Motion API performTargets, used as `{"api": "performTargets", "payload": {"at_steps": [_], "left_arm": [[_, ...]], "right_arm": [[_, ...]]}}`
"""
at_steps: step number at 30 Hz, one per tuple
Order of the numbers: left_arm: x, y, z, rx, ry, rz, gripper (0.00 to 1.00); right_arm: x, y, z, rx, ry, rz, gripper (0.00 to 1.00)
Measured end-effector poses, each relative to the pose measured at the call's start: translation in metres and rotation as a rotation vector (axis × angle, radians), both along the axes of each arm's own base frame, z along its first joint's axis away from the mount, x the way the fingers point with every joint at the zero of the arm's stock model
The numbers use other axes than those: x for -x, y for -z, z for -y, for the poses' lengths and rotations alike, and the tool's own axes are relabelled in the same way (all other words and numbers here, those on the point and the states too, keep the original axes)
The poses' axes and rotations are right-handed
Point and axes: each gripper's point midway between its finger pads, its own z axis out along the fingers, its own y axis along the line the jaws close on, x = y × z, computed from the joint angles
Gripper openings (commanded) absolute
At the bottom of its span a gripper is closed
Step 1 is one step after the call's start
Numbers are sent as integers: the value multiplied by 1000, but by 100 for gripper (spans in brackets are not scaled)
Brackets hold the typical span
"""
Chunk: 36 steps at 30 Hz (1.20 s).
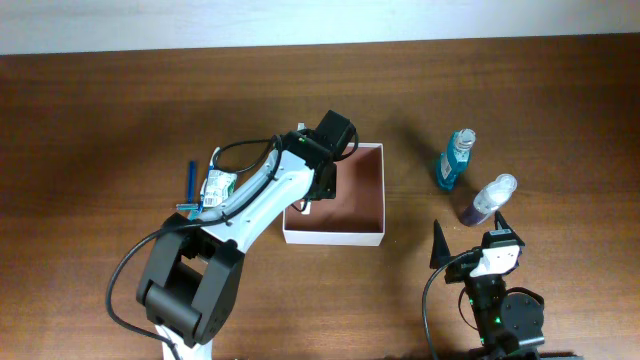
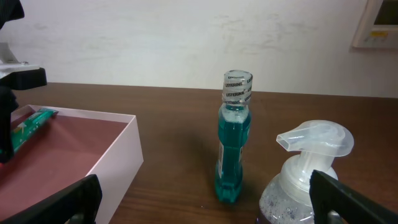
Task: Pack container
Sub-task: 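Carry the toothpaste tube into the box and release it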
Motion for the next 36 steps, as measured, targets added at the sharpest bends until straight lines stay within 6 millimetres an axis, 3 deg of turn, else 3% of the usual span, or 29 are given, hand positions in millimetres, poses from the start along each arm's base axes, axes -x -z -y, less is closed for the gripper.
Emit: {"api": "performTargets", "payload": {"at_steps": [27,29,32,36], "left_arm": [[14,3,-7,-24,3,-62,2],[14,3,-7,-24,3,-62,13],[14,3,-6,-23,3,-63,15],[15,3,-6,-21,2,-65,24]], "right_arm": [[0,0,0,0,0,0,98],[0,0,0,1,0,1,98],[0,0,0,1,0,0,98],[0,0,0,0,0,0,98]]}}
